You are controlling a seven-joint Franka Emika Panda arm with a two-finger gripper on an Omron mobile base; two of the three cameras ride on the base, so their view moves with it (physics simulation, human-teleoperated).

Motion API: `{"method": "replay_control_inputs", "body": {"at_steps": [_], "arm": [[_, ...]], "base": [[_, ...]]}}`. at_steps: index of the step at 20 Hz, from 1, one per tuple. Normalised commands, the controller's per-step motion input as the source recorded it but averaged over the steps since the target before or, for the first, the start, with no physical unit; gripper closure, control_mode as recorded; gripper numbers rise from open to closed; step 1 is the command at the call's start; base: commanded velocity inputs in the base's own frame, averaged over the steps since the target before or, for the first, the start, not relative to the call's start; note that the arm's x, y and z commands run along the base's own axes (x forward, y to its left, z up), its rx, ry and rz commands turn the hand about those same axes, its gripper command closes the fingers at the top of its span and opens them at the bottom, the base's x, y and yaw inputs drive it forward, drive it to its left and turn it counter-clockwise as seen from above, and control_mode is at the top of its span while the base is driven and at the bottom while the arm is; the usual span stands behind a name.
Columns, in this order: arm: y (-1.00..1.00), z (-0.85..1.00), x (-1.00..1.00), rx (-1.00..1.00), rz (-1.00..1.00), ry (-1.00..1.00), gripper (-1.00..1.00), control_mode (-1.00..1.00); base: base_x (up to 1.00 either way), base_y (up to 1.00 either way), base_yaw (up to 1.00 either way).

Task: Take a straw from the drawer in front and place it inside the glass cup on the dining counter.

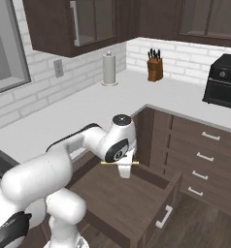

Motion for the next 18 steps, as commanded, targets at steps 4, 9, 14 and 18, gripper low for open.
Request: {"method": "replay_control_inputs", "body": {"at_steps": [4,9,14,18], "arm": [[0.00,0.76,-0.07,-0.01,0.25,-0.02,1.00,-1.00],[0.00,0.68,-0.14,-0.09,0.31,-0.11,1.00,-1.00],[0.00,0.60,-0.16,-0.14,0.32,-0.10,1.00,-1.00],[0.01,0.63,-0.10,-0.19,0.31,-0.11,1.00,-1.00]], "base": [[0.00,0.00,0.00],[0.00,0.00,0.00],[0.00,0.00,0.00],[0.00,0.00,0.00]]}}
